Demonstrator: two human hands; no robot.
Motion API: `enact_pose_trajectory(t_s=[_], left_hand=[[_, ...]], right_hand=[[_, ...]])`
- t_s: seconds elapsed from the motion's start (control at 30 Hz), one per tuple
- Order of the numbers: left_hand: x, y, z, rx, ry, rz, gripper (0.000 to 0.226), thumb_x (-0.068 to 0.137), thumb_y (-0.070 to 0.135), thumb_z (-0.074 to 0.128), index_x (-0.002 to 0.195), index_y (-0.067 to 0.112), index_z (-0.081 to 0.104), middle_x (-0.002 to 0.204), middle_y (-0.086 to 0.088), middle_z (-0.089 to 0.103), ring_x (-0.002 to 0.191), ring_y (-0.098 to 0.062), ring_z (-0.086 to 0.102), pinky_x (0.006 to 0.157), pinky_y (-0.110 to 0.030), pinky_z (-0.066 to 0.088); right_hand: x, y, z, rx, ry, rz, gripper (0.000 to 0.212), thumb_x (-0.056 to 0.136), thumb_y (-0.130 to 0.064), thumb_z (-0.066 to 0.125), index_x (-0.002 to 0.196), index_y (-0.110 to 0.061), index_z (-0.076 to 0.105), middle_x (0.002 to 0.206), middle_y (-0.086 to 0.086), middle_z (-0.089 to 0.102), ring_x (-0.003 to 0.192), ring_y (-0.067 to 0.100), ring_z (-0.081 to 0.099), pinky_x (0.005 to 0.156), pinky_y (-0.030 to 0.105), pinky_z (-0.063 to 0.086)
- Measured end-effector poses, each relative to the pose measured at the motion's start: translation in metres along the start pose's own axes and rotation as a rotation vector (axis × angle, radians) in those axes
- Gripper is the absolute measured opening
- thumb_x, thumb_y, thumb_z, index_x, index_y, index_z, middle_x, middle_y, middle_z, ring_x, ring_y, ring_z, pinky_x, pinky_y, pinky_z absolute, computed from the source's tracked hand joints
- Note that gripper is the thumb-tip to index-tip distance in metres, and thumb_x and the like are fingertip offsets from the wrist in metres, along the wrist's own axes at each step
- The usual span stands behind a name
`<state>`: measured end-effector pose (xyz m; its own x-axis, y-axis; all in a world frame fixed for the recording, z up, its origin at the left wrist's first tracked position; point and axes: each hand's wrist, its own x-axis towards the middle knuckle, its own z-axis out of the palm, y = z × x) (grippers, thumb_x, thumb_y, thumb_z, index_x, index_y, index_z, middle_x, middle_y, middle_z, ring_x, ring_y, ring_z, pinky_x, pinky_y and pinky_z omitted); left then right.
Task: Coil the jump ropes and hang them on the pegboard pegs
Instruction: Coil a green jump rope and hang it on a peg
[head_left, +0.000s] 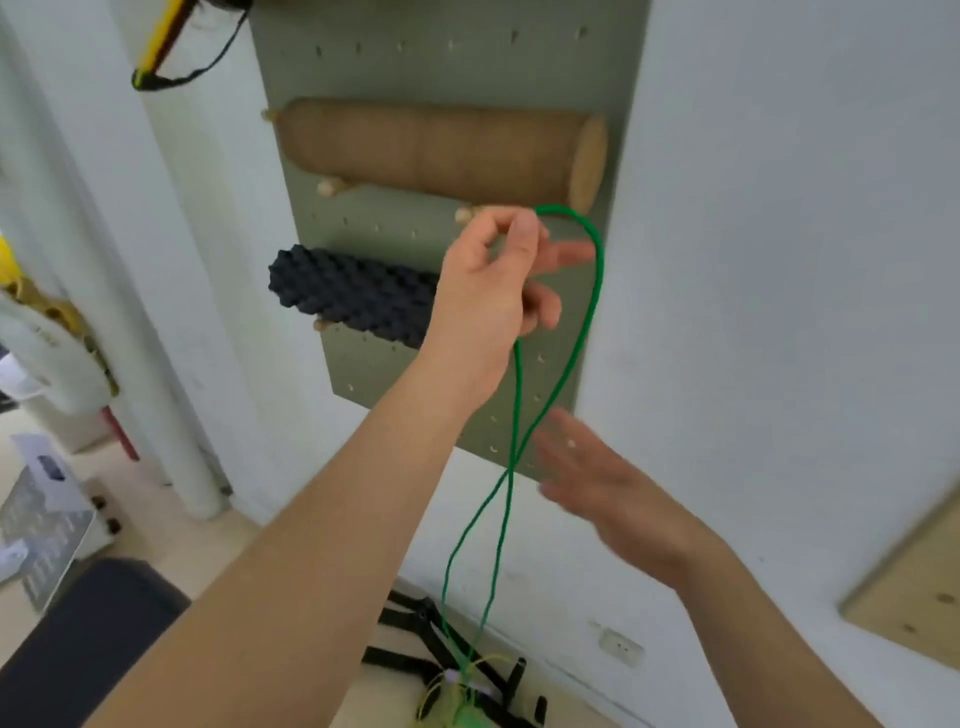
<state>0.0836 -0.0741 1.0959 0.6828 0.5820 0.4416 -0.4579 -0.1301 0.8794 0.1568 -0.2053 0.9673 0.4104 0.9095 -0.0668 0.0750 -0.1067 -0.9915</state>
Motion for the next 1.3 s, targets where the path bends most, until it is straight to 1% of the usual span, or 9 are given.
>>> enact_pose_trajectory(t_s=[0.2,0.33,0.43,0.53,0.7,0.83,1.0,1.17,1.3], left_hand=[[0.018,0.041,0.004,-0.496,-0.079,-0.093,0.024,0.103,0.025,0.038,0.083,0.016,0.048,0.081,-0.007,0.068,0.042,-0.008,0.045,0.039,-0.015,0.029],[0.007,-0.006,-0.034,-0.280,-0.066,-0.182,0.023,0.093,0.046,0.052,0.110,0.030,0.056,0.113,0.001,0.067,0.098,-0.012,0.062,0.088,-0.029,0.049],[-0.044,-0.066,-0.052,-0.051,-0.430,-0.337,0.061,0.081,0.047,0.070,0.133,0.026,0.047,0.125,0.003,0.062,0.114,-0.013,0.058,0.097,-0.029,0.046],[-0.103,-0.105,-0.056,0.236,-0.786,-0.497,0.027,0.097,0.024,0.051,0.115,0.006,0.061,0.096,-0.005,0.071,0.090,-0.016,0.067,0.089,-0.022,0.049],[-0.107,-0.114,-0.043,0.040,-0.430,-0.694,0.033,0.101,0.030,0.040,0.076,0.013,0.052,0.054,0.002,0.041,0.052,-0.013,0.041,0.058,-0.027,0.045],[-0.053,-0.086,-0.006,-0.413,-0.196,-0.646,0.038,0.103,0.029,0.035,0.067,0.017,0.042,0.050,0.006,0.021,0.046,-0.010,0.016,0.041,-0.021,0.016],[0.005,-0.050,0.045,-0.634,-0.156,-0.583,0.037,0.102,0.027,0.035,0.066,0.018,0.041,0.045,0.007,0.023,0.038,-0.007,0.019,0.037,-0.018,0.016],[0.051,-0.034,0.065,-0.742,-0.123,-0.565,0.036,0.102,0.030,0.035,0.073,0.015,0.049,0.050,0.004,0.034,0.042,-0.009,0.032,0.042,-0.019,0.031],[0.027,-0.069,0.062,-0.131,-0.328,-0.589,0.046,0.094,0.052,0.045,0.117,0.014,0.056,0.107,-0.006,0.067,0.099,-0.018,0.065,0.093,-0.039,0.048]], right_hand=[[0.018,0.023,0.069,-0.333,0.175,0.118,0.027,0.102,-0.026,0.045,0.088,-0.013,0.064,0.097,0.005,0.072,0.086,0.008,0.067,0.088,0.037,0.053],[0.017,-0.013,0.063,0.019,0.426,0.104,0.035,0.104,-0.023,0.040,0.081,-0.003,0.058,0.075,0.016,0.071,0.060,0.022,0.068,0.057,0.037,0.057],[0.018,-0.058,0.042,0.220,0.587,-0.067,0.031,0.104,-0.020,0.039,0.081,-0.006,0.056,0.062,0.011,0.068,0.049,0.018,0.066,0.041,0.024,0.050],[0.021,-0.099,0.014,0.341,0.670,-0.151,0.030,0.105,-0.020,0.035,0.084,-0.007,0.053,0.052,0.006,0.065,0.043,0.014,0.061,0.034,0.016,0.038],[0.017,-0.109,-0.052,1.177,0.924,-0.401,0.031,0.103,-0.025,0.046,0.100,0.005,0.052,0.086,0.019,0.065,0.069,0.026,0.065,0.050,0.027,0.056],[0.001,-0.037,-0.016,0.821,0.593,0.013,0.081,0.085,-0.076,0.034,0.119,-0.006,0.052,0.113,0.012,0.064,0.104,0.023,0.062,0.087,0.045,0.052],[-0.028,0.011,0.045,0.343,0.202,0.021,0.057,0.096,-0.053,0.032,0.100,-0.009,0.069,0.088,0.015,0.071,0.098,0.030,0.068,0.096,0.039,0.046],[-0.043,0.027,0.032,0.475,0.413,0.120,0.039,0.097,-0.041,0.045,0.074,-0.010,0.051,0.056,0.002,0.040,0.057,0.023,0.052,0.066,0.034,0.054],[-0.036,-0.001,0.005,0.877,0.585,0.020,0.043,0.102,-0.038,0.039,0.064,-0.019,0.036,0.053,-0.005,0.018,0.040,0.008,0.017,0.033,0.019,0.021]])
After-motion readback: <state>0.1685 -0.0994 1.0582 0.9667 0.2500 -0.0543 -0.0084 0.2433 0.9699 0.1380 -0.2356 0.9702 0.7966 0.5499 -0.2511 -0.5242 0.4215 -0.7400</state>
